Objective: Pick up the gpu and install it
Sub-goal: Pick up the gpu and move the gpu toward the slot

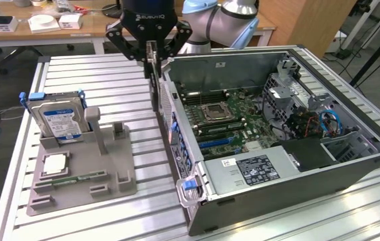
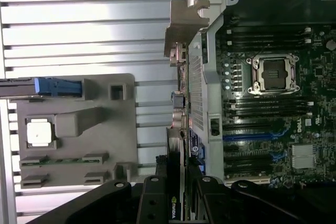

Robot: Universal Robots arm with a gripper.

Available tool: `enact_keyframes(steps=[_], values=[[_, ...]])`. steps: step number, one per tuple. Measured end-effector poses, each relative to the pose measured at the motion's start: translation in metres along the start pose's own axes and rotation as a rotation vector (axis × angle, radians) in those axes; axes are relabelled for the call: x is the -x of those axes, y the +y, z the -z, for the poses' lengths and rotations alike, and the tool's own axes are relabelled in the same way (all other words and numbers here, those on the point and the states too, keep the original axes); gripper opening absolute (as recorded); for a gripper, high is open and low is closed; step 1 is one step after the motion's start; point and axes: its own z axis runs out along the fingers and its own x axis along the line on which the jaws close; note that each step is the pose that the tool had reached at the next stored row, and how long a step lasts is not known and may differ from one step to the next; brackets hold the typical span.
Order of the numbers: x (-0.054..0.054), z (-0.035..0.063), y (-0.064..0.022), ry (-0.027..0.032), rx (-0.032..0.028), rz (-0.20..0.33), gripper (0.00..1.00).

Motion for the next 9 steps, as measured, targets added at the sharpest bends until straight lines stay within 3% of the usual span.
enact_keyframes(steps=[9], values=[[0.0053,-0.0003,0.0004,-0.0003,0.0001,0.0,0.26]])
